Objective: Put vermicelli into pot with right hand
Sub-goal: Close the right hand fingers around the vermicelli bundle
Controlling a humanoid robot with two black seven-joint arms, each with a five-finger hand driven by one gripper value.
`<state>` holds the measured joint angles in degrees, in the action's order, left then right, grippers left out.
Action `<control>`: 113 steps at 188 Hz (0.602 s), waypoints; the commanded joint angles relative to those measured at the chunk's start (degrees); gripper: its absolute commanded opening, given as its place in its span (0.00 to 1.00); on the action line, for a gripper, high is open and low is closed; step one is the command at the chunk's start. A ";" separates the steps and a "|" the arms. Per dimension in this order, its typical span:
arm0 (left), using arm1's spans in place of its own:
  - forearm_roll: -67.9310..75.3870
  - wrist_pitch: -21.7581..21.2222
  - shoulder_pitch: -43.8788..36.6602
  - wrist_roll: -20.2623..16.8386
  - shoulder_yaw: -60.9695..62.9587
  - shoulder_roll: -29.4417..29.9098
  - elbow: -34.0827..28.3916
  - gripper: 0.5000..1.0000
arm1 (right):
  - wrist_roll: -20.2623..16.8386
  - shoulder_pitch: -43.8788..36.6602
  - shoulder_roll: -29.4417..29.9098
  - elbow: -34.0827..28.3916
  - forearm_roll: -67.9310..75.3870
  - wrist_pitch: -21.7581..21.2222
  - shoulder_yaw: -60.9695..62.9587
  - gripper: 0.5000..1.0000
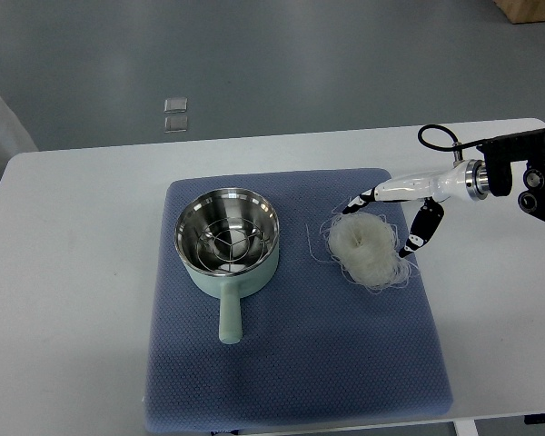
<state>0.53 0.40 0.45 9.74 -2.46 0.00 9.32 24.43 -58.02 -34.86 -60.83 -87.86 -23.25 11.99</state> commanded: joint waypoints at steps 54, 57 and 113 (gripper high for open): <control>0.00 0.04 -0.01 0.01 0.00 0.00 0.00 1.00 | 0.01 1.85 3.75 -0.87 -0.38 0.14 -0.04 0.86; 0.00 0.04 -0.01 0.01 0.00 0.00 0.00 1.00 | -0.08 1.85 3.75 -0.87 -0.55 0.14 -0.04 0.86; 0.00 0.04 -0.01 0.01 0.00 0.00 0.00 1.00 | -0.52 3.35 3.75 0.09 -1.87 1.98 -0.13 0.85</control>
<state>0.52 0.43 0.45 9.74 -2.47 0.00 9.32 23.94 -55.11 -31.12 -60.83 -89.65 -21.63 11.89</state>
